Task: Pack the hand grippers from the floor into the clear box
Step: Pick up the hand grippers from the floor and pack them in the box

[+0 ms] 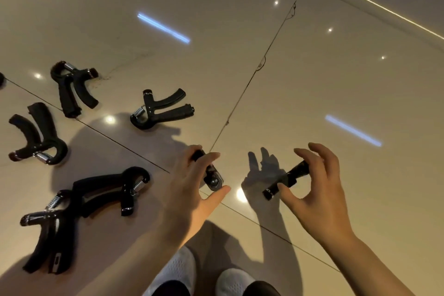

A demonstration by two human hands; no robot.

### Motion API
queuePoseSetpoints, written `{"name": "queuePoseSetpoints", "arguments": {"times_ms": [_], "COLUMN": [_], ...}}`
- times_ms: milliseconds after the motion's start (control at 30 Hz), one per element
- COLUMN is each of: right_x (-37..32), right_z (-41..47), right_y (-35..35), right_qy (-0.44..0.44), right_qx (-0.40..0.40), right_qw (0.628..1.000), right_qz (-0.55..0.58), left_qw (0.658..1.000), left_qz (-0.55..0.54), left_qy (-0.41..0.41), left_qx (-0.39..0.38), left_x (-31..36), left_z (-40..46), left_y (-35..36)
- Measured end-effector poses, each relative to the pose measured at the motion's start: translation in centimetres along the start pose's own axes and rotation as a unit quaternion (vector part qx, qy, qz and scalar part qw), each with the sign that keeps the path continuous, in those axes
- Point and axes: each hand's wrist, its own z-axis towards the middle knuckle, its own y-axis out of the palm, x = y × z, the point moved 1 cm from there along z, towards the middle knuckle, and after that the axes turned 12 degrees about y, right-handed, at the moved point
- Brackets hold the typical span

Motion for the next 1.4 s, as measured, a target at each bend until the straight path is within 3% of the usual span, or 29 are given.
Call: {"name": "queuePoseSetpoints", "arguments": {"times_ms": [100,333,500,633,733,900,1067,1233,1400], "right_x": [-1.3,-3.0,-2.0,-1.6,-1.6,-1.2,-0.7,0.3,-0.3], "right_z": [0.6,1.6,1.3,2.0,2.5,3.2,3.3,3.2,3.5], "right_y": [0.0,1.4,2.6,3.1,3.6,4.2,4.6,4.6,4.4], "right_qy": [-0.010,-0.064,-0.045,-0.035,-0.053,0.001,-0.033,0.000,0.014], "right_qx": [0.008,-0.005,0.028,0.061,0.069,0.043,0.055,0.042,-0.006], "right_qw": [0.999,0.998,0.998,0.996,0.989,0.999,0.996,0.998,1.000], "right_qz": [0.032,-0.002,-0.018,-0.063,-0.118,-0.023,-0.062,-0.046,-0.023], "left_qw": [0.999,0.997,0.983,0.974,0.970,0.964,0.953,0.940,0.957], "left_qz": [0.017,0.058,0.151,0.194,0.181,0.161,0.162,0.186,0.147], "left_qy": [0.024,-0.035,0.016,0.054,0.118,0.169,0.217,0.240,0.205], "left_qx": [0.024,-0.044,-0.101,-0.100,-0.116,-0.130,-0.132,-0.156,-0.145], "left_x": [0.4,0.1,0.0,1.0,0.5,0.6,0.6,0.8,0.5], "left_z": [0.1,-0.4,-0.4,0.6,0.8,0.3,-0.8,-1.6,-1.3], "left_y": [-0.1,-1.3,-0.6,-0.1,0.3,0.2,1.2,1.4,1.4]}}
